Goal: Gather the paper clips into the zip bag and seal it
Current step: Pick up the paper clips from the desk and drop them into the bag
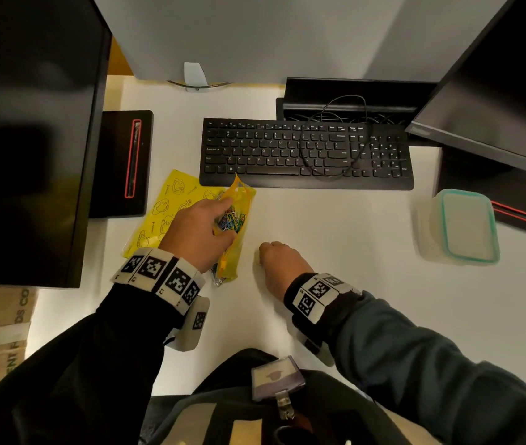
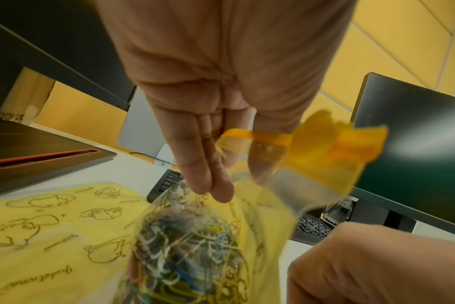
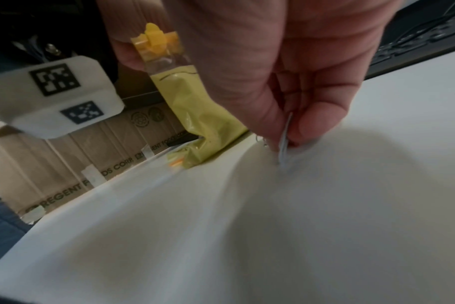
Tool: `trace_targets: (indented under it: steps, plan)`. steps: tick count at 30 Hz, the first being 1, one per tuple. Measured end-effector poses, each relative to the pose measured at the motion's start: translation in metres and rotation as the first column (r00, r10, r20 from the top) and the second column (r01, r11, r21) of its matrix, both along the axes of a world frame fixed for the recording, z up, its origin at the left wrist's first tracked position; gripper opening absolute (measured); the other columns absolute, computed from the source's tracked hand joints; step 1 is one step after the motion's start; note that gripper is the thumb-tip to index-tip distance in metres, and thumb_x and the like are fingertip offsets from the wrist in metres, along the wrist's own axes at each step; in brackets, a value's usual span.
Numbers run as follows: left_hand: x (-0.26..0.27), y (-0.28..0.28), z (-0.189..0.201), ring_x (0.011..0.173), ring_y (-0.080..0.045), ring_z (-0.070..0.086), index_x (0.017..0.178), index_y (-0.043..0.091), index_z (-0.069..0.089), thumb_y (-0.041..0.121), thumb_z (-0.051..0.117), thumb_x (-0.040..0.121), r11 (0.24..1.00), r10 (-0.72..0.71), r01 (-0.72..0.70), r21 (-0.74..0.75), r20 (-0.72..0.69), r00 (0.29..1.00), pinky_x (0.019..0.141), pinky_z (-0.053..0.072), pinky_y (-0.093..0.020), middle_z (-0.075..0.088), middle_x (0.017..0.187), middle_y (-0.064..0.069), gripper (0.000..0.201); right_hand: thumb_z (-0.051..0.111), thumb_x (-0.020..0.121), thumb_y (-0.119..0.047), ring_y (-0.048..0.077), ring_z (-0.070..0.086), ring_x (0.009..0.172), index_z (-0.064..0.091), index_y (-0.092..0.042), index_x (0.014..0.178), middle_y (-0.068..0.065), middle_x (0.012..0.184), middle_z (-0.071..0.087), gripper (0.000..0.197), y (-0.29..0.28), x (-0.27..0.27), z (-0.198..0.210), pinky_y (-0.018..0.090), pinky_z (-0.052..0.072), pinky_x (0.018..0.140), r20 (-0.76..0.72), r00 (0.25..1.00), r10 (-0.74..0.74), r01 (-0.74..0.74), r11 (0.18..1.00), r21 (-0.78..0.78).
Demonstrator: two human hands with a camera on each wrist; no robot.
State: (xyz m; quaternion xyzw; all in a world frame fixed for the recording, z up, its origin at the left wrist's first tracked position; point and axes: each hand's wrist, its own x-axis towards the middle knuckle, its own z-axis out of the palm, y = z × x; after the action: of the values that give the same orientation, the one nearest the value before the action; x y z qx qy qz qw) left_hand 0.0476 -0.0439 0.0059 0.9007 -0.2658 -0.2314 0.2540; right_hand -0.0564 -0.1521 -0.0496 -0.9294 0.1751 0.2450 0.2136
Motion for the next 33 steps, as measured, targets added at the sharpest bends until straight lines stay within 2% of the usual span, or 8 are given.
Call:
trace_targets:
  steps: [10,14,18,21,25,28,30,33]
  plan:
    - [0.001,0.001,0.003,0.117,-0.025,0.050,0.131,0.019,0.047,0.017,0.064,0.081,1.000,0.000,0.000,-0.003,-0.002,1.000,0.100,0.039,-0.034,0.052,0.133,-0.006,0.053,0.041,0.087,0.004,0.036,0.058,0.097,0.051,0.001,0.107,0.019,0.109,0.056,0.023,0.001,-0.005,-0.010,0.036,0.046,0.076,0.001,0.993,0.117,-0.117,0.993,-0.020]
    - [0.001,0.003,0.005,0.113,-0.024,0.051,0.132,0.020,0.046,0.018,0.065,0.081,1.000,0.017,-0.017,-0.002,-0.015,1.000,0.097,0.040,-0.032,0.052,0.133,-0.004,0.054,0.047,0.084,-0.003,0.023,0.055,0.077,0.056,-0.010,0.086,0.010,0.089,0.062,0.012,-0.026,-0.016,-0.004,0.023,0.036,0.069,0.104,0.979,-0.173,0.151,0.971,0.187]
    - [0.000,0.002,0.006,0.111,-0.025,0.053,0.132,0.020,0.045,0.019,0.065,0.081,1.000,0.021,-0.021,0.000,-0.024,1.000,0.097,0.041,-0.033,0.051,0.134,-0.003,0.055,0.053,0.085,0.003,0.016,0.055,0.057,0.056,-0.016,0.068,0.001,0.067,0.058,0.026,-0.055,-0.011,0.024,0.028,0.050,0.062,0.165,0.789,-0.592,0.458,0.745,0.485]
    - [-0.002,0.000,0.006,0.110,-0.026,0.053,0.132,0.019,0.046,0.019,0.066,0.080,1.000,0.022,-0.022,0.001,-0.036,0.999,0.097,0.041,-0.032,0.050,0.135,-0.003,0.056,0.052,0.082,0.014,0.015,0.055,0.052,0.054,-0.015,0.064,0.004,0.064,0.058,0.034,-0.059,0.010,0.055,0.031,0.055,0.057,0.183,0.722,-0.667,0.416,0.631,0.655]
    - [-0.003,-0.002,0.007,0.104,-0.027,0.055,0.131,0.018,0.047,0.019,0.067,0.079,1.000,0.017,-0.017,0.002,-0.027,1.000,0.093,0.041,-0.030,0.053,0.132,-0.003,0.057,0.057,0.080,0.014,0.015,0.054,0.047,0.056,-0.016,0.065,0.003,0.056,0.056,0.033,-0.045,0.038,0.079,0.027,0.053,0.052,0.282,0.776,-0.565,0.262,0.694,0.671]
    - [-0.005,-0.003,0.009,0.087,-0.024,0.054,0.126,0.019,0.051,0.016,0.069,0.077,1.000,0.018,-0.018,-0.020,0.000,1.000,0.079,0.041,-0.027,0.060,0.119,-0.009,0.053,0.060,0.079,0.006,0.019,0.059,0.060,0.069,-0.011,0.076,0.000,0.062,0.061,0.019,-0.028,0.051,0.079,0.031,0.053,0.067,0.384,0.840,-0.383,0.165,0.855,0.492]
    - [-0.006,-0.002,0.011,0.082,-0.023,0.052,0.125,0.022,0.053,0.015,0.068,0.076,0.999,0.015,-0.014,-0.031,0.018,1.000,0.075,0.042,-0.028,0.062,0.112,-0.010,0.052,0.057,0.083,0.001,0.020,0.061,0.073,0.073,-0.010,0.093,0.006,0.082,0.071,0.021,-0.023,0.052,0.074,0.028,0.049,0.077,0.400,0.876,-0.271,0.114,0.920,0.376]
    - [-0.006,0.001,0.011,0.093,-0.028,0.056,0.127,0.021,0.051,0.016,0.069,0.076,0.999,0.029,-0.029,-0.037,0.010,1.000,0.084,0.045,-0.032,0.059,0.121,-0.009,0.054,0.058,0.085,-0.003,0.011,0.051,0.063,0.070,-0.015,0.104,0.008,0.098,0.070,0.025,-0.028,0.042,0.067,0.027,0.047,0.076,0.491,0.788,-0.372,0.163,0.895,0.416]
